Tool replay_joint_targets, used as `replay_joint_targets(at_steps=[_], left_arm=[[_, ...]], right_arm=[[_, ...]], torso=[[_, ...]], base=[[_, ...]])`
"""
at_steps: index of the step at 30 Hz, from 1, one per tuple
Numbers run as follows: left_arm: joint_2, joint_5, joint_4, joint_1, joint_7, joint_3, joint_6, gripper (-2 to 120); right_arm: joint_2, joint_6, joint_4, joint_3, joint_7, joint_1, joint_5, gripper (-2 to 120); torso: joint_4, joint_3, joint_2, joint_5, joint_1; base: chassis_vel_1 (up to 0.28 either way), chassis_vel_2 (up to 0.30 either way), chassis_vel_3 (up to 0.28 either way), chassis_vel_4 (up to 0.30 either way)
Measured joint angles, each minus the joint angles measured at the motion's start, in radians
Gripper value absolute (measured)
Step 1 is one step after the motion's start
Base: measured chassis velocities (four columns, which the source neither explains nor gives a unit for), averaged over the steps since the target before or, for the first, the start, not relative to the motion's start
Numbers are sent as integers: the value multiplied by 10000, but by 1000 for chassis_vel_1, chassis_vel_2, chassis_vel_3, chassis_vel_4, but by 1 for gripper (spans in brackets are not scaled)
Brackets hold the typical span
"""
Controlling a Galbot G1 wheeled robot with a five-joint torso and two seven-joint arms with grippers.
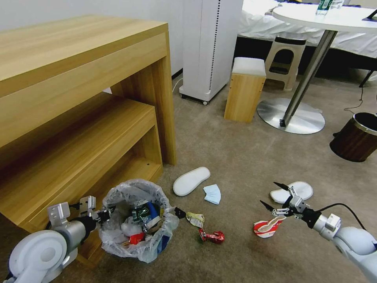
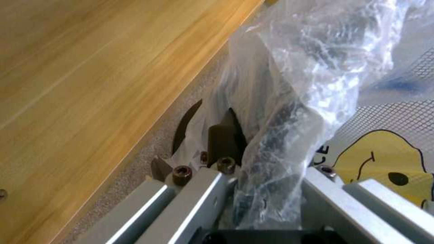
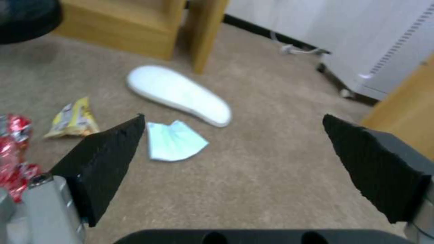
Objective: Pick up the trash bin and place the garbage on the floor into it.
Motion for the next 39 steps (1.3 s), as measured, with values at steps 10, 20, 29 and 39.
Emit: replay_joint_targets(at_steps=[10,20,29,39], left_arm=[[-200,148,27,55,-2,27,5,0],[-441,328,151,-29,0,175,13,0],[-613,397,296,-130,2,218,19,0],[-702,427,444,-237,12,273,26,0]], right_arm=[[233,212,-122,-920,-1076,755,-625,100],[756,13,85,-1861,-187,850,-1057,100],[1102,-185,54,-3191,353,1134,-1085,100],[1282,-263,-217,-4379,486,1350,-695,100]], torso=[[0,0,0,0,0],[0,0,0,1,0],[1,0,0,1,0],[0,0,0,-1,0]], base=[[0,0,0,0],[0,0,0,0],[0,0,0,0],[0,0,0,0]])
